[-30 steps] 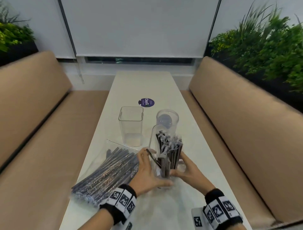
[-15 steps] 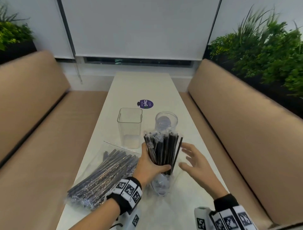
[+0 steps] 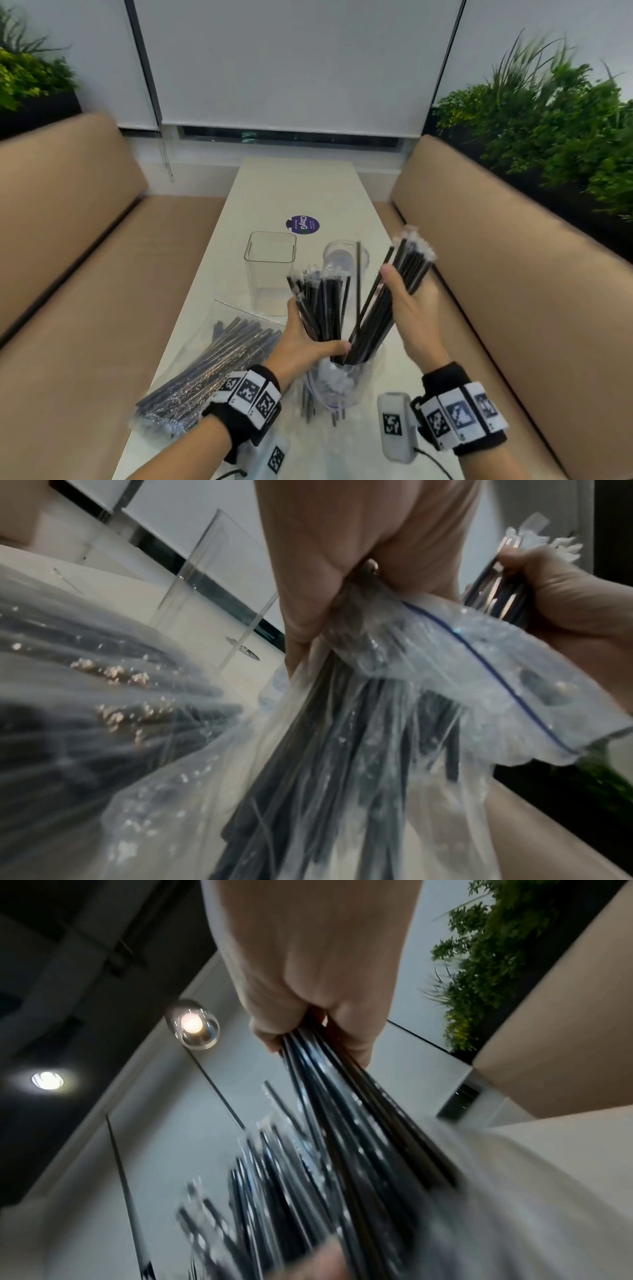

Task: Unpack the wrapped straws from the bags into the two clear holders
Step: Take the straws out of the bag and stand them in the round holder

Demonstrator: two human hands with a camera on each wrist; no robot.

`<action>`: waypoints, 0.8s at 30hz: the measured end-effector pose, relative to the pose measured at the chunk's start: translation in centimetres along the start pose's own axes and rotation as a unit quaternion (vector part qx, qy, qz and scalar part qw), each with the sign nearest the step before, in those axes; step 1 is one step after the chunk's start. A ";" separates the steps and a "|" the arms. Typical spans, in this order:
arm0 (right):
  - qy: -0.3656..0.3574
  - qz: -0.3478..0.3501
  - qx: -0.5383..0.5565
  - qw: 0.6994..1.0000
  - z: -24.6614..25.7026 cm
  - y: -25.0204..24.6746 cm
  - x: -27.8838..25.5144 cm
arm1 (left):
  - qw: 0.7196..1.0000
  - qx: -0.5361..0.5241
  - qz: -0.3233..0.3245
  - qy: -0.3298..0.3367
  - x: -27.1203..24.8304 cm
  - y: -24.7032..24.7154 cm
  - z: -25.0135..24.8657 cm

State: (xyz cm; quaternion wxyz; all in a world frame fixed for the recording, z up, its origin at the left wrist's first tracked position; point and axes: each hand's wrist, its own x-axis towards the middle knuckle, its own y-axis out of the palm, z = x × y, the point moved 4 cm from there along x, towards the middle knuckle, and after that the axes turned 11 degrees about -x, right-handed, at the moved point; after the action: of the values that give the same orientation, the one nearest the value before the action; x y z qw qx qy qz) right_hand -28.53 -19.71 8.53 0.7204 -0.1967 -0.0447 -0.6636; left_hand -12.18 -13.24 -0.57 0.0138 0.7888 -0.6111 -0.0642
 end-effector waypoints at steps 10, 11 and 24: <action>-0.033 0.033 0.053 0.998 5.4 0.5 6.6 | 0.999 -0.006 0.015 0.031 2.6 -0.9 -4.7; -0.016 0.058 0.061 0.996 5.0 1.0 6.6 | 0.999 -0.013 0.014 0.032 2.8 -0.9 -5.0; 0.056 0.144 0.100 0.983 5.8 2.8 8.9 | 1.000 -0.011 -0.003 0.008 4.6 -2.6 -5.9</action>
State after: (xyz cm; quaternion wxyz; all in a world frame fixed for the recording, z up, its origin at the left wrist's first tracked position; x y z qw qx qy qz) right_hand -23.59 -25.98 16.14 0.8258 -0.0908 -0.0417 -0.5551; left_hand -7.89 -17.38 4.68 0.0272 0.7907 -0.6082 -0.0645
